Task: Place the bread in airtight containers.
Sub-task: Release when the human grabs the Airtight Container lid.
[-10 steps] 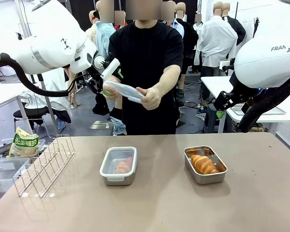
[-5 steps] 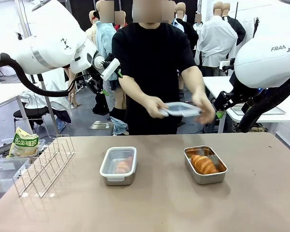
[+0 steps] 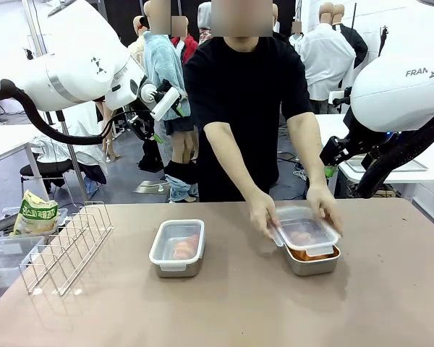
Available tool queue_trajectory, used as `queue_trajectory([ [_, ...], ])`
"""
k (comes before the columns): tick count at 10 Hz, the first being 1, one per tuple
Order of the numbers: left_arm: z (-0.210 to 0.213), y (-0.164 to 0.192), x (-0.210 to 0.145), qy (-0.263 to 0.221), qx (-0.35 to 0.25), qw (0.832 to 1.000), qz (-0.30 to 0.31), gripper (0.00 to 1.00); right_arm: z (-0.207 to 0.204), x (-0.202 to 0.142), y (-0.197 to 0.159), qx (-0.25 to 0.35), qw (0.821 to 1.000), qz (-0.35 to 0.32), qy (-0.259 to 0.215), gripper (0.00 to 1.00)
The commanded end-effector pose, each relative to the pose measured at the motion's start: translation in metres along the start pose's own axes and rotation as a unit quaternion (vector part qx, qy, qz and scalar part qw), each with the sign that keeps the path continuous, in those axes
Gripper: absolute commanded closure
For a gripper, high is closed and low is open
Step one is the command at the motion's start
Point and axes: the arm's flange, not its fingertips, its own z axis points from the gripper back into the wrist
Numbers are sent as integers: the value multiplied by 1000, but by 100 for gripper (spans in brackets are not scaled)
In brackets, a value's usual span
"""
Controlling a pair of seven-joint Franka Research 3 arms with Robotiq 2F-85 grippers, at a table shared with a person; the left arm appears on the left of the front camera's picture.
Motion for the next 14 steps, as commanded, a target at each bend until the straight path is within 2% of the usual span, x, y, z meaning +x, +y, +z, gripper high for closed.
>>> queue_trajectory([
  [1,1,0,0,0,0,1000,0,0,0,0,0,0,1000,0,0,0],
  [14,1,0,0,0,0,1000,0,0,0,0,0,0,1000,0,0,0],
])
